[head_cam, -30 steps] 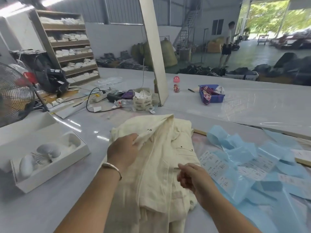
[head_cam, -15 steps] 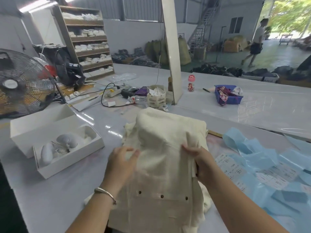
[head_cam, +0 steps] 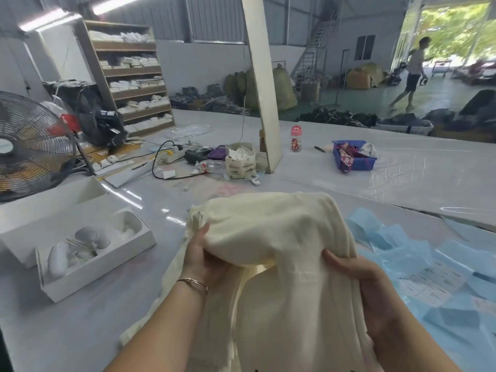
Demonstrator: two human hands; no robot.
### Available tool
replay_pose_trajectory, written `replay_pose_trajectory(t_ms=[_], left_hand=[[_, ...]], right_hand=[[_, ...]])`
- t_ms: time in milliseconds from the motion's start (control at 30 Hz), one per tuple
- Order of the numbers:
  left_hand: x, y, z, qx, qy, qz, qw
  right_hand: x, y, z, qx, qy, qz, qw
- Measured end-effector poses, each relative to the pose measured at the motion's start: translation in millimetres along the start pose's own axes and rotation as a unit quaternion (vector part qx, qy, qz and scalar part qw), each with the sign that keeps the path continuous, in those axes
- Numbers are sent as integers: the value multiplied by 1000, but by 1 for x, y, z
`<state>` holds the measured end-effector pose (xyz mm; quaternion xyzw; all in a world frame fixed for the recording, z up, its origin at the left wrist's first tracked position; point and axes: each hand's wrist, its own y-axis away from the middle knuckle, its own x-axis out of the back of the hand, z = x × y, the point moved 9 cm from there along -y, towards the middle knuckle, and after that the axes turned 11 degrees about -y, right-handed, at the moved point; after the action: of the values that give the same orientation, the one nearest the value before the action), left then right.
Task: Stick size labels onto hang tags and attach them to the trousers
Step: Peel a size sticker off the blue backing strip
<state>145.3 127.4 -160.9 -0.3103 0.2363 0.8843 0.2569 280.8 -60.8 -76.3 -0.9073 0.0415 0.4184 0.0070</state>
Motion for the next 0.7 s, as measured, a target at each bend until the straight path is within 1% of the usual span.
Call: replay_pose_trajectory(t_ms=[100,167,200,233,267,300,333,467,500,600,633,700], left_hand=[[13,2,23,-58,-20,42,997],[11,8,41,-73,-38,40,996],[4,13,50,-77,-51,28,995],[-6,18,59,-86,-64,18,994],[-19,25,70,-99,-79,7,992],[-34,33,80,-113,-95,-8,989],[-54,42,88,-125,-109,-31,986],[-139,94,116,-168,-169,-120,964],[-159,109,121,-180,-187,-137,956],[-213,155,123,-205,-235,-181,933],[-230,171,122,-211,-237,-197,928],[-262,204,118,-236,-225,-227,918]], right_hand=[[6,13,-5,-18,5,-35,999],[-3,19,-14,-19,-28,-78,996],[-4,23,-17,-13,-45,-92,995],[1,26,-19,-2,-44,-74,996],[2,26,-15,-22,-39,-53,998],[4,26,-8,-69,-40,-41,996],[5,27,-3,-92,-43,-34,994],[9,50,1,-117,38,36,992],[5,58,-1,-119,59,34,991],[-17,87,-10,-107,86,-18,990],[-24,100,-16,-94,89,-32,991],[-33,131,-39,-39,82,-31,995]])
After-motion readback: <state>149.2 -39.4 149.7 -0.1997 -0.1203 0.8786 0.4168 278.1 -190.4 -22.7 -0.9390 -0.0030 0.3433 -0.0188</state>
